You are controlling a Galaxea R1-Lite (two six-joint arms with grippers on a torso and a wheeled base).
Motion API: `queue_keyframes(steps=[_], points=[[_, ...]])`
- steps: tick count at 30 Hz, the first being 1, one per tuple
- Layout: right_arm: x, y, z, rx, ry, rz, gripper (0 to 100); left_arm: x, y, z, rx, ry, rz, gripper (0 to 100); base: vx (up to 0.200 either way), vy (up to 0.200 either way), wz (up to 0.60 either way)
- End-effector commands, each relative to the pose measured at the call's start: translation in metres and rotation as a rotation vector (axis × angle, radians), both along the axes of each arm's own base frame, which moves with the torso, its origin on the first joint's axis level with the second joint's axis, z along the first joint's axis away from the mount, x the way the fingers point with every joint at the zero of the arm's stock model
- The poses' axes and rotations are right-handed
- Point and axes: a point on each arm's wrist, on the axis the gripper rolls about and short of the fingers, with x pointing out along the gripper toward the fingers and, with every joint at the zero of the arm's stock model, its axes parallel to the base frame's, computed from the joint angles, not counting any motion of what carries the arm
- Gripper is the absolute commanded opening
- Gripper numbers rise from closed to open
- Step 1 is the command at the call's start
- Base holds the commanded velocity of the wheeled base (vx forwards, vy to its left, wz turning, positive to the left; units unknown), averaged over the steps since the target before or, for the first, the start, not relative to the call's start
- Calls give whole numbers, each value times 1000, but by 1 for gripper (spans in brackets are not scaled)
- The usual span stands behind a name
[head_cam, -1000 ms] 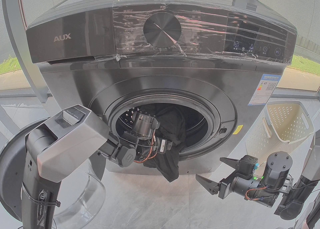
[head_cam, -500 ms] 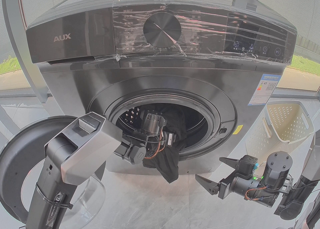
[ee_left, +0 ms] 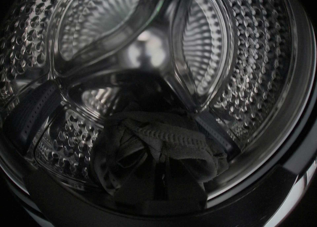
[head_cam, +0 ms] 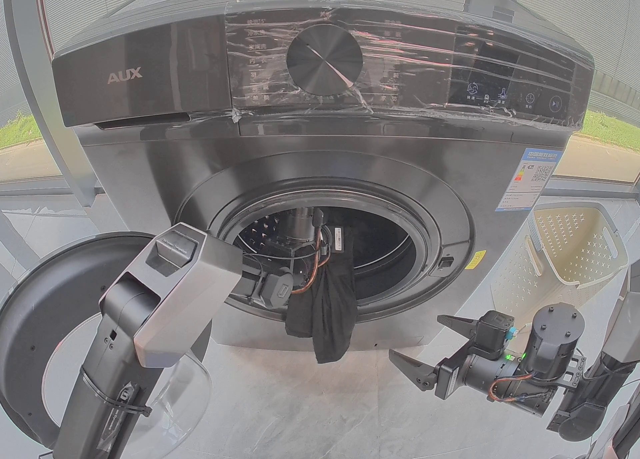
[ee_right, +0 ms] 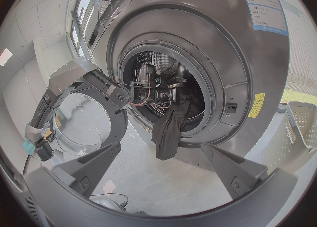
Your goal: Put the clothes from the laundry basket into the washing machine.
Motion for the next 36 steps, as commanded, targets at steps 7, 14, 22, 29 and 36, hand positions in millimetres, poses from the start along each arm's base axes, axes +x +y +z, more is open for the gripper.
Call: queue_keyframes(steps=[7, 14, 22, 29, 36], points=[[-1, 1, 0, 0, 2, 5, 100, 7, 7, 4, -14, -18, 25, 100, 0, 0, 0], [-1, 1, 1, 2, -3, 7, 100, -24, 8, 10, 32, 55, -6, 100, 0, 0, 0], [-1, 1, 1, 4, -3, 5, 100, -75, 17, 7, 136, 223, -91, 100, 0, 0, 0], [-2, 1, 1, 4, -3, 7, 100, -94, 23, -11, 191, 307, -131, 100, 0, 0, 0], [-5, 4, 1, 4, -2, 20, 100, -84, 21, -35, 212, 323, -125, 100, 0, 0, 0]])
